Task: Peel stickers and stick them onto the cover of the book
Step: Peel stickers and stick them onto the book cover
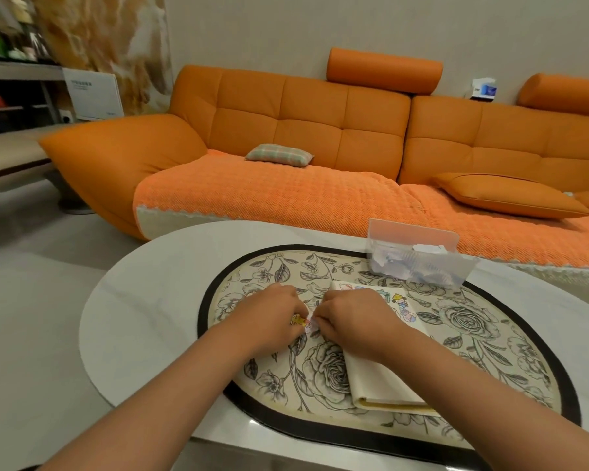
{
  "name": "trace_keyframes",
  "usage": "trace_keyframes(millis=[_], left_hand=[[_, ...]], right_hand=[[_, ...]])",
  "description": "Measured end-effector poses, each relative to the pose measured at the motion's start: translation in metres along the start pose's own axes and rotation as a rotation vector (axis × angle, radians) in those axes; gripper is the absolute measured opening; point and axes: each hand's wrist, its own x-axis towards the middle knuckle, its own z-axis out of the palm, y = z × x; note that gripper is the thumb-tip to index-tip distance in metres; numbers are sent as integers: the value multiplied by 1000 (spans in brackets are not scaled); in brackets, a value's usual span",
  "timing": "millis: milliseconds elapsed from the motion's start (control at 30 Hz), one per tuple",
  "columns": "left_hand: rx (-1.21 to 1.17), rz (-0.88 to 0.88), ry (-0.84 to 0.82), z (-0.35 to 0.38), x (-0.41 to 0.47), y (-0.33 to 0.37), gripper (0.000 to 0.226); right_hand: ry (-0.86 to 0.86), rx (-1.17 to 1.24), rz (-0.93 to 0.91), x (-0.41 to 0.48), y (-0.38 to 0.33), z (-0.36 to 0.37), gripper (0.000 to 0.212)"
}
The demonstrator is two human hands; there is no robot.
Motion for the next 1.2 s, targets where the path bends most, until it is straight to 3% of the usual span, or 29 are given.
trace_keyframes(millis=[267,367,567,667,833,967,1200], left_hand=[[-40,10,23,1,-4,-1,35],[-131,-23,66,-1,-5,1,35],[-887,-179,100,-13,-6,29,16],[-1055,-224,130,-16,-5,40,13],[-1090,-241,196,-14,1,52,13],[-1075,-213,211,-12,8,63,10],[-1074,-121,174,-7,19,88,7]], right_hand=[[30,149,16,-8,1,-1,23],[133,257,97,-14,6,-3,18],[379,647,241,-28,19,-11,20],[375,835,265,-36,22,-19,28],[316,1114,414,-50,26,-35,25],[251,1173,506,-64,36,-46,13],[293,1155,547,-83,51,-42,10]])
